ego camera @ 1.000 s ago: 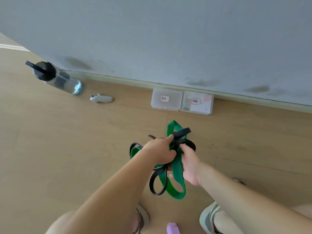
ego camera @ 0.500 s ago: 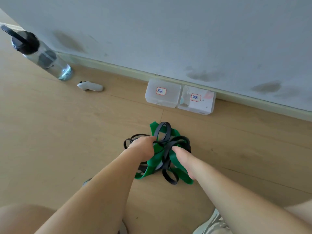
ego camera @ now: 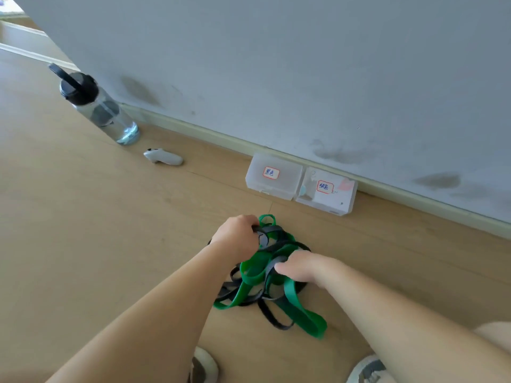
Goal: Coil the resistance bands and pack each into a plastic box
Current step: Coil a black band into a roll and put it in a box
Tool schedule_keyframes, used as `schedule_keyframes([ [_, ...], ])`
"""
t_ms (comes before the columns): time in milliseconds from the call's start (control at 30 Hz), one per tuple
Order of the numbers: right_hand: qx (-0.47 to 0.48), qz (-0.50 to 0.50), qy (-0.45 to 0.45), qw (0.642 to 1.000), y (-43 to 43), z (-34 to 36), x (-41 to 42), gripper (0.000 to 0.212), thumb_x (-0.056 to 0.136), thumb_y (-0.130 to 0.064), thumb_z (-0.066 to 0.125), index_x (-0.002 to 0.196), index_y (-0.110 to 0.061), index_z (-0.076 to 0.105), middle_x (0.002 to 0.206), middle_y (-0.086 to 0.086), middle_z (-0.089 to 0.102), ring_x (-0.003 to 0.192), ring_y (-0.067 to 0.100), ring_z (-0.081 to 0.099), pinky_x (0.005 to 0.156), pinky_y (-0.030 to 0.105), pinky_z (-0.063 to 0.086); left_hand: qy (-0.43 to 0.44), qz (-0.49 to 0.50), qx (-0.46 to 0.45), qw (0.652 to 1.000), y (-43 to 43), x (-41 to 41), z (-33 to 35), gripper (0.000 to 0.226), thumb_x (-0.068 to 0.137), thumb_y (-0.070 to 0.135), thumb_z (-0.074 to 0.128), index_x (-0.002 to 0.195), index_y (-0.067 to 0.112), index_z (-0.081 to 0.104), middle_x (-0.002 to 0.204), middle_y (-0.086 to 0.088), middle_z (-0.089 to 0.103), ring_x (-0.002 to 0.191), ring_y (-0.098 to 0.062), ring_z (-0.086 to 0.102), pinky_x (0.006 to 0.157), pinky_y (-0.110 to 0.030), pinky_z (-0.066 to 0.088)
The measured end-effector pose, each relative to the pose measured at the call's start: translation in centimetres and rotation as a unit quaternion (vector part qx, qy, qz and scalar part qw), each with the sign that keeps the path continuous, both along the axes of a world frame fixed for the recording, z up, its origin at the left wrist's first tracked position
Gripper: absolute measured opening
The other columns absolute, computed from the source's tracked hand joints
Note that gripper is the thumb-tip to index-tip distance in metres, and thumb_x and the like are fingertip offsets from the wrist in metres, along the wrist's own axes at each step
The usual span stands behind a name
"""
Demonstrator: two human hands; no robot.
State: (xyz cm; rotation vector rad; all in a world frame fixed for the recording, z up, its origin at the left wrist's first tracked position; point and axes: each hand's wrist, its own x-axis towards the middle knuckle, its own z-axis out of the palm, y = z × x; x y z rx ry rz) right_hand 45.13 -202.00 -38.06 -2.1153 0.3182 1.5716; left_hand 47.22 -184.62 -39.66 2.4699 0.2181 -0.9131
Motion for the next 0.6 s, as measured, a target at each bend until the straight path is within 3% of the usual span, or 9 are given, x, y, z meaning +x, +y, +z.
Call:
schedule_keyframes([
  [33, 0.002, 0.011, -0.032, 0.999, 0.2, 0.7, 0.6, 0.035, 0.102, -0.042, 0.044, 0.103, -0.012, 0.062, 0.102, 0.003, 0.057, 0.093, 0.022, 0.053, 0.079, 0.032, 0.041, -0.004, 0.005, -0.005, 1.0, -0.2, 0.0, 0.8, 0.031, 0.091, 0.018, 0.047, 0.116, 0.023, 0.065, 0.093, -0.004, 0.069, 0.07, -0.03, 0.073, 0.068, -0.047, 0.066],
  [67, 0.007, 0.011, -0.055, 0.998, 0.3, 1.7, 0.9, 0.037, 0.103, -0.041, 0.045, 0.114, -0.011, 0.062, 0.108, 0.005, 0.058, 0.093, 0.023, 0.054, 0.079, 0.032, 0.042, -0.002, 0.003, -0.011, 1.0, -0.5, -0.1, 2.0, 0.029, 0.091, 0.019, 0.047, 0.114, 0.024, 0.064, 0.091, -0.004, 0.07, 0.065, -0.028, 0.074, 0.067, -0.045, 0.066],
  [133, 0.025, -0.006, -0.096, 0.995, 0.2, 4.3, 1.3, 0.048, 0.104, -0.034, 0.048, 0.148, -0.016, 0.047, 0.137, 0.008, 0.056, 0.105, 0.025, 0.055, 0.086, 0.033, 0.045, -0.001, -0.036, -0.021, 0.999, -1.1, 0.3, 5.1, 0.025, 0.095, 0.02, 0.049, 0.114, 0.021, 0.064, 0.089, -0.004, 0.072, 0.059, -0.022, 0.074, 0.068, -0.039, 0.066],
  [200, 0.059, 0.0, -0.14, 0.988, 0.0, 7.4, 1.6, 0.057, 0.101, -0.028, 0.055, 0.156, -0.023, 0.037, 0.153, 0.005, 0.05, 0.122, 0.026, 0.056, 0.099, 0.035, 0.047, -0.014, -0.068, -0.03, 0.997, -1.4, 1.2, 9.0, 0.021, 0.097, 0.021, 0.051, 0.114, 0.016, 0.064, 0.082, -0.005, 0.075, 0.057, -0.018, 0.074, 0.068, -0.035, 0.065],
  [267, 0.109, 0.006, -0.18, 0.978, -0.4, 10.5, 2.2, 0.047, 0.096, -0.025, 0.063, 0.142, -0.031, 0.051, 0.141, -0.004, 0.058, 0.125, 0.023, 0.058, 0.098, 0.029, 0.048, -0.043, -0.09, -0.038, 0.994, -2.0, 2.2, 13.9, 0.018, 0.095, 0.026, 0.057, 0.108, 0.015, 0.064, 0.069, -0.005, 0.076, 0.056, -0.015, 0.073, 0.063, -0.029, 0.061],
  [333, 0.156, 0.018, -0.219, 0.963, -0.8, 13.4, 2.5, 0.029, 0.087, -0.023, 0.07, 0.113, -0.032, 0.061, 0.117, -0.002, 0.068, 0.108, 0.02, 0.065, 0.089, 0.027, 0.054, -0.092, -0.093, -0.055, 0.99, -2.7, 2.8, 19.3, 0.016, 0.091, 0.029, 0.066, 0.098, 0.015, 0.066, 0.062, -0.004, 0.075, 0.054, -0.014, 0.071, 0.054, -0.026, 0.057],
  [400, 0.218, 0.016, -0.245, 0.945, -1.4, 16.3, 2.6, 0.034, 0.08, -0.023, 0.072, 0.111, -0.034, 0.065, 0.123, -0.001, 0.069, 0.117, 0.016, 0.066, 0.104, 0.037, 0.053, -0.171, -0.033, -0.107, 0.979, -3.2, 2.8, 24.3, 0.014, 0.085, 0.026, 0.074, 0.092, 0.015, 0.069, 0.061, 0.0, 0.072, 0.056, -0.018, 0.072, 0.057, -0.032, 0.062],
  [467, 0.258, 0.007, -0.275, 0.926, -2.0, 19.5, 2.4, 0.034, 0.082, -0.032, 0.077, 0.113, -0.041, 0.065, 0.123, -0.02, 0.066, 0.123, -0.002, 0.058, 0.109, 0.034, 0.044, -0.268, 0.059, -0.179, 0.945, -3.5, 2.6, 27.8, 0.014, 0.08, 0.024, 0.079, 0.088, 0.017, 0.07, 0.061, 0.006, 0.066, 0.057, -0.019, 0.072, 0.062, -0.036, 0.061],
  [600, 0.266, -0.079, -0.434, 0.857, -2.0, 23.5, 2.7, 0.016, 0.089, -0.048, 0.075, 0.1, -0.037, 0.072, 0.099, -0.016, 0.076, 0.098, 0.002, 0.068, 0.085, 0.028, 0.052, -0.346, 0.14, -0.296, 0.879, -4.2, 1.3, 31.3, 0.016, 0.078, 0.027, 0.084, 0.091, 0.023, 0.074, 0.08, 0.002, 0.076, 0.072, -0.014, 0.072, 0.069, -0.03, 0.061],
])
